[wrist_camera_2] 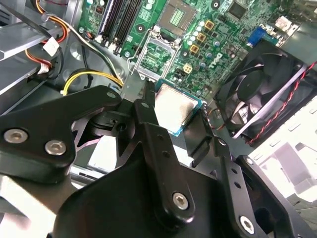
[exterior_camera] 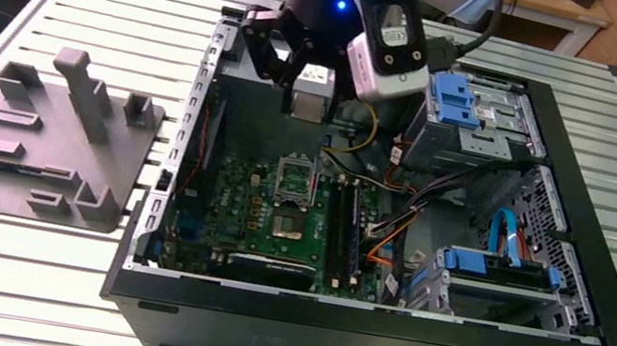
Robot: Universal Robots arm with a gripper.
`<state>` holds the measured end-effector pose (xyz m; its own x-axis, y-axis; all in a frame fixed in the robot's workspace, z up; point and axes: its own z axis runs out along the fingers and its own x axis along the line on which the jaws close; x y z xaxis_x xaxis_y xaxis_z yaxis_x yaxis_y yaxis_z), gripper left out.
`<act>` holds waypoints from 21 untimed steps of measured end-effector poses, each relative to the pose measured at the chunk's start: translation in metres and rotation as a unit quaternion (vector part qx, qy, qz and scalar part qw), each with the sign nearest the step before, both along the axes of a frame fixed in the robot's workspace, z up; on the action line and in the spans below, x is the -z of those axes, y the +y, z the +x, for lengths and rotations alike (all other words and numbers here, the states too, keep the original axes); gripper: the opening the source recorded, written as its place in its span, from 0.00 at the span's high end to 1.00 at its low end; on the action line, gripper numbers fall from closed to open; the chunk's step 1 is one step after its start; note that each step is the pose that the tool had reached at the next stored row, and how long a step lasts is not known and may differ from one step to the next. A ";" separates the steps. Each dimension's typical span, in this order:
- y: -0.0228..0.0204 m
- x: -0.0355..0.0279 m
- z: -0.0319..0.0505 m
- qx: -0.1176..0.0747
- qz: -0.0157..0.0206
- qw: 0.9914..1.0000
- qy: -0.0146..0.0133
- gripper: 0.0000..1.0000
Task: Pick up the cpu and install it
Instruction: 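Pick up the cpu and move it towards the insertion slot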
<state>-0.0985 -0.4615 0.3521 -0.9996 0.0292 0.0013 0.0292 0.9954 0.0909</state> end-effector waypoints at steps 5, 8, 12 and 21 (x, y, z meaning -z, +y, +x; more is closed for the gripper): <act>-0.0060 0.0003 0.0000 0.000 0.000 1.000 0.000 0.53; -0.0106 0.0005 0.0000 0.000 0.000 1.000 0.000 0.53; -0.0162 0.0007 0.0000 0.000 0.000 1.000 0.000 0.53; -0.0208 0.0009 0.0000 0.000 0.000 1.000 0.000 0.53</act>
